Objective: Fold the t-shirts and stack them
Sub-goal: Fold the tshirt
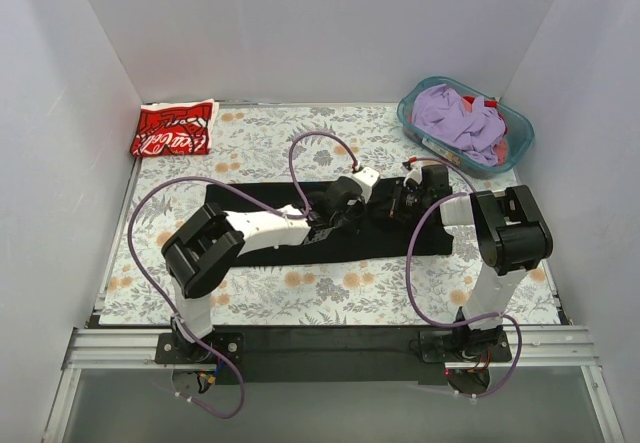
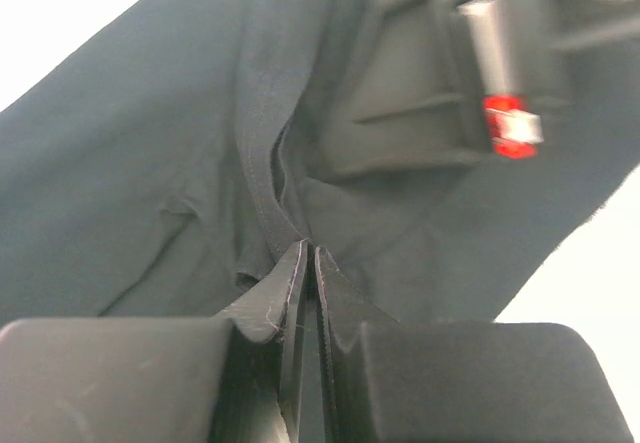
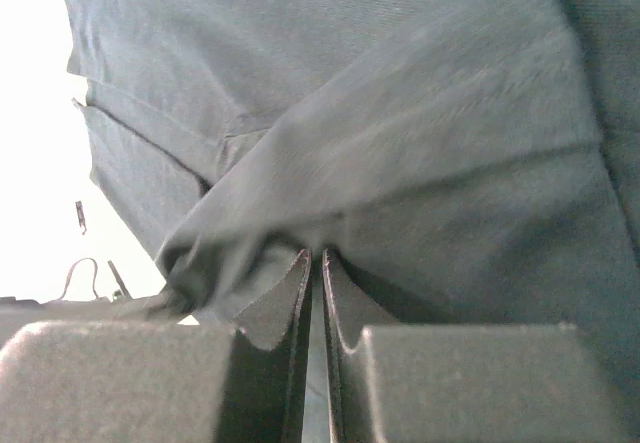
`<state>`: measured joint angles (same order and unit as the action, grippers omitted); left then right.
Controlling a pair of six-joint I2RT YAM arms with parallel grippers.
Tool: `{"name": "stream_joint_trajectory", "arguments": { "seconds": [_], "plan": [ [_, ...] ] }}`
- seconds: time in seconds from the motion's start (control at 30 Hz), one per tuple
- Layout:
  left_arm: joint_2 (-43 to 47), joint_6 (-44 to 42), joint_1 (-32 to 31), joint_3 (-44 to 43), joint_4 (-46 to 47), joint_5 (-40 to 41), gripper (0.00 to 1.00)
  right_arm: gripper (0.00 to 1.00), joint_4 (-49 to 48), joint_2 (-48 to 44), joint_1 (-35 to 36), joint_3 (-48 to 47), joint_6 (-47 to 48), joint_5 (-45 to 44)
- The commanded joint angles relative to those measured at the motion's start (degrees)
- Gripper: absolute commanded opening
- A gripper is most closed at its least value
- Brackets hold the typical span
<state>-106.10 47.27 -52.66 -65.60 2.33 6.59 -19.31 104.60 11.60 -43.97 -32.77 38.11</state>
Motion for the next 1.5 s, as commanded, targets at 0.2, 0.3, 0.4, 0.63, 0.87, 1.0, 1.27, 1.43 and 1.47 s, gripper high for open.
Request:
{"name": "stream_joint_trajectory", "arguments": {
  "seconds": [0.2,0.3,0.4,0.63,0.87,1.0,1.27,1.43,1.47],
  "plan": [
    [-1.12,2.83,1.34,-6.11,-1.89,6.68,0.00,0.14,-0.29,-6.07,-0.08,2.22,0.61,4.08],
    [-0.95,3.09,1.34,-6.38,-1.80,4.93,0.00,0.14,-2.04,-5.55,0.71,2.57,-0.09,4.61],
    [-0.33,3.27,1.34,-5.68,-1.19,3.52,0.00,0.14,-6.43,-4.05,1.59,3.09,-2.99,5.40],
    [0.72,2.83,1.34,-3.83,0.31,2.55,0.00,0.13,-16.37,0.86,4.13,2.83,-9.14,5.84],
    [3.18,2.13,1.34,-2.08,1.89,-2.01,0.00,0.14,-19.36,4.04,5.10,3.01,-9.94,3.29],
    [4.94,0.82,1.34,1.35,3.65,-5.62,0.00,0.14,-19.19,3.51,5.02,3.18,-9.41,2.85],
    [4.24,0.37,1.34,5.13,2.95,-9.93,0.00,0.16,-16.12,-1.67,2.82,5.64,-6.25,1.44],
    [2.92,0.11,1.34,4.43,2.86,-8.79,0.00,0.17,-13.30,-4.22,0.01,6.52,-4.23,2.15],
    [2.66,0.11,1.34,4.17,2.94,-8.70,0.00,0.17,-12.51,-4.66,-0.43,6.52,-2.92,1.97]
  ]
}}
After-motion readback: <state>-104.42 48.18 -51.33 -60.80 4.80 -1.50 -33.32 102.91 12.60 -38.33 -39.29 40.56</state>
